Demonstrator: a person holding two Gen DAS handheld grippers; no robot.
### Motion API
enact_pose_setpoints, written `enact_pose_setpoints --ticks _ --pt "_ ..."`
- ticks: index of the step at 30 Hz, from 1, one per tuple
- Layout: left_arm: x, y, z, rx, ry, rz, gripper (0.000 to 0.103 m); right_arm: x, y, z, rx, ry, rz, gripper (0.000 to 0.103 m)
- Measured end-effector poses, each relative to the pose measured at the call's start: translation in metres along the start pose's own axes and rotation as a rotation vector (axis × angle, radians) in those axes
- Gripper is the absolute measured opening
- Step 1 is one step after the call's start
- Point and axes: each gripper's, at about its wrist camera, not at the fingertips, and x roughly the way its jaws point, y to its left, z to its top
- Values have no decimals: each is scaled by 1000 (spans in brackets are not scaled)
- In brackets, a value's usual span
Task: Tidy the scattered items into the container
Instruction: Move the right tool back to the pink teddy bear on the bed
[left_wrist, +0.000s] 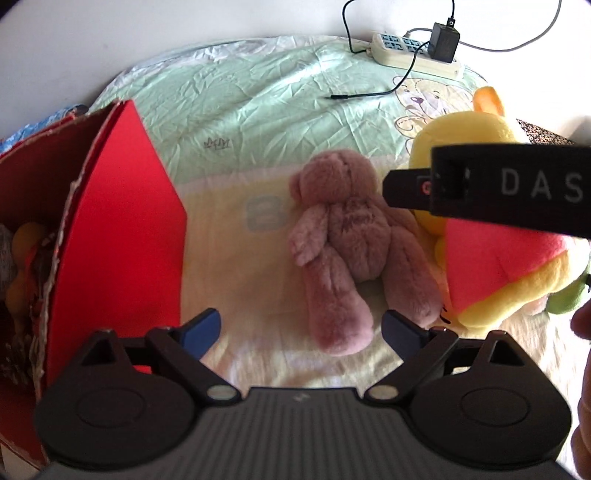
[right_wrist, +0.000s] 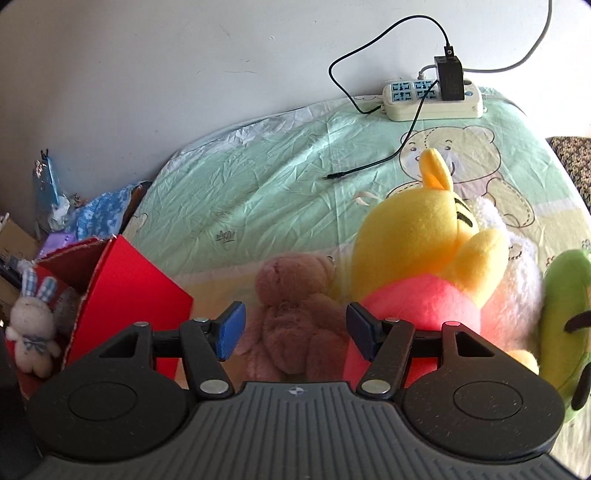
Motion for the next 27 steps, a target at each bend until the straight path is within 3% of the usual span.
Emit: enact_pose_setpoints --ticks 10,17,22,27 --pt "20 -11 7 33 50 46 95 -12 -17 1 30 -2 65 58" --pt "32 -6 7 -7 101 36 87 -8 -7 5 39 -10 125 51" --pt "34 -10 7 20 113 27 85 -7 -6 6 28 -22 97 51" --pt "21 -13 19 63 85 17 85 -21 -20 27 113 -7 98 50"
